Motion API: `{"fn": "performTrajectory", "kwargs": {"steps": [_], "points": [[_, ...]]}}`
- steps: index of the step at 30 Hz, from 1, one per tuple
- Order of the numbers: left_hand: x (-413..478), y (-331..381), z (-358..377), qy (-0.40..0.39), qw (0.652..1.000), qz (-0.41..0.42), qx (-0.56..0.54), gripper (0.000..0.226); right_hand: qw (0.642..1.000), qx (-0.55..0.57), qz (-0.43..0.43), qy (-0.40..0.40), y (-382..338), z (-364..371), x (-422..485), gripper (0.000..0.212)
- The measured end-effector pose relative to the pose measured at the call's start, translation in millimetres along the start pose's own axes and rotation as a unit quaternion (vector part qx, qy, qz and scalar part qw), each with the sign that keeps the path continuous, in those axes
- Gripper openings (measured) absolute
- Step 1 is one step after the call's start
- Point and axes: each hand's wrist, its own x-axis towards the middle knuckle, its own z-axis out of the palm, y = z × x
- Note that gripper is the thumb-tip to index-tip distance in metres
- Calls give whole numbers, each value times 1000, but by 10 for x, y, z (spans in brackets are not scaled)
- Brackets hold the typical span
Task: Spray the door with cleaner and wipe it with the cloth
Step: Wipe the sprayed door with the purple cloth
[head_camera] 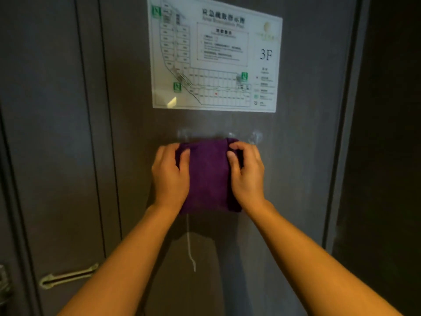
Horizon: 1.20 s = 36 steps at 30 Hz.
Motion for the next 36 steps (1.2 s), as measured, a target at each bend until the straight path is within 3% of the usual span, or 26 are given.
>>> {"fn": "performTrajectory", "kwargs": {"steps": [5, 9, 13, 16, 18, 20, 24, 29, 32, 36], "points": [[580, -200, -22, -2, 990, 64, 128, 22, 999, -14, -41, -26, 18, 533, 402, 25], [716, -374, 40, 14, 959, 80, 270, 26, 994, -91, -10, -67, 101, 747, 550, 27], [679, -397, 58, 58, 965, 60, 249, 27, 969, -238, -60, 15, 35, 804, 493, 19], [699, -353, 49, 76, 966, 60, 240, 26, 983, -176, 15, -43, -212, 880, 434, 28], [718, -358, 42, 52, 962, 82, 254, 26, 987, -140, 41, -66, -336, 993, 298, 52], [743, -392, -5, 34, 959, 94, 264, 27, 984, -156, 8, -81, -378, 1101, 130, 67], [717, -533, -189, 16, 947, 124, 297, 18, 972, -210, -39, -97, -185, 1171, 59, 68], [484, -788, -374, -49, 922, 178, 340, 47, 957, -259, -72, -112, -39, 1205, 166, 80], [317, -874, -391, -70, 917, 164, 357, 57, 949, -286, -81, -104, 16, 1239, 141, 87], [101, -999, -367, -76, 905, 147, 392, 64, 950, -286, -82, -97, 87, 1248, 6, 80]]}}
